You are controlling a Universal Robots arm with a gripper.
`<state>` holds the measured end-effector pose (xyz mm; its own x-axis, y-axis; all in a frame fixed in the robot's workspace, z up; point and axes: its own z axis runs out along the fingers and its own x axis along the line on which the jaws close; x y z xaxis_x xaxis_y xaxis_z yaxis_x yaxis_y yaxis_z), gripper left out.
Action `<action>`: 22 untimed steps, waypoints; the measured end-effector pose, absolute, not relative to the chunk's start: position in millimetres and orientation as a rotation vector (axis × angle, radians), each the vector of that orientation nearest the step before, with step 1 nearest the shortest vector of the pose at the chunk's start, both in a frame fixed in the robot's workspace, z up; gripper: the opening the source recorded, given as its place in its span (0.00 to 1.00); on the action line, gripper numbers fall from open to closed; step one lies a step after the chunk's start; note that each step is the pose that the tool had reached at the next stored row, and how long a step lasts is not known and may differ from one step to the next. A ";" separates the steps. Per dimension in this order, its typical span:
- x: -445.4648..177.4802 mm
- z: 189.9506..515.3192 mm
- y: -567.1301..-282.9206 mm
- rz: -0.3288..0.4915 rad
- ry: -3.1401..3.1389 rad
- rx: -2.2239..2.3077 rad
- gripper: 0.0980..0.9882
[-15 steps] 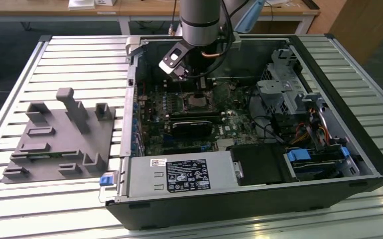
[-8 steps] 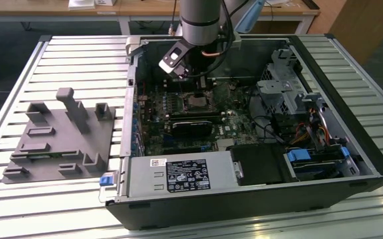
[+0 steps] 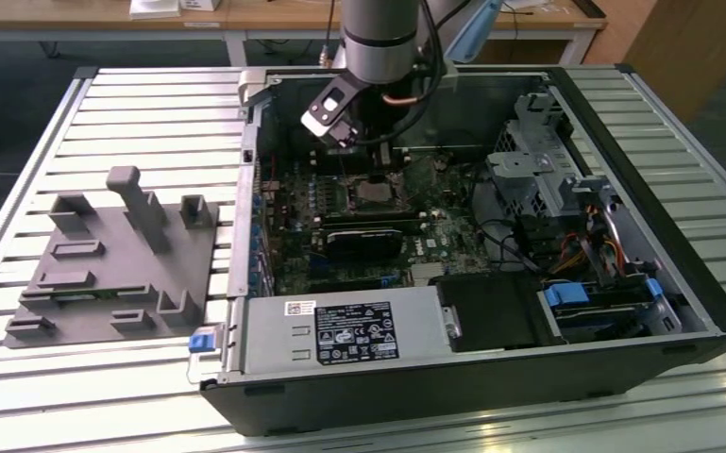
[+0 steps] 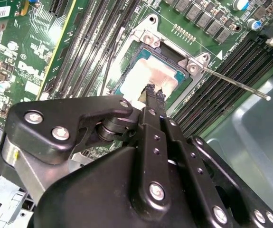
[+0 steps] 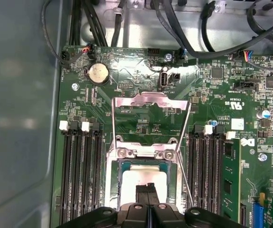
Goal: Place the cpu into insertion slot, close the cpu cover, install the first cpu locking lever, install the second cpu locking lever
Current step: 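Close the cpu cover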
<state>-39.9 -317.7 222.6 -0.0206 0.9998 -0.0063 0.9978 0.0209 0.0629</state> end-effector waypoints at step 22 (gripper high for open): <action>-39.8 248.0 -324.4 0.063 2.209 2.164 0.01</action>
<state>-39.8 -324.4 248.0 -0.0206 0.9998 -0.0063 0.9978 0.0209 0.0628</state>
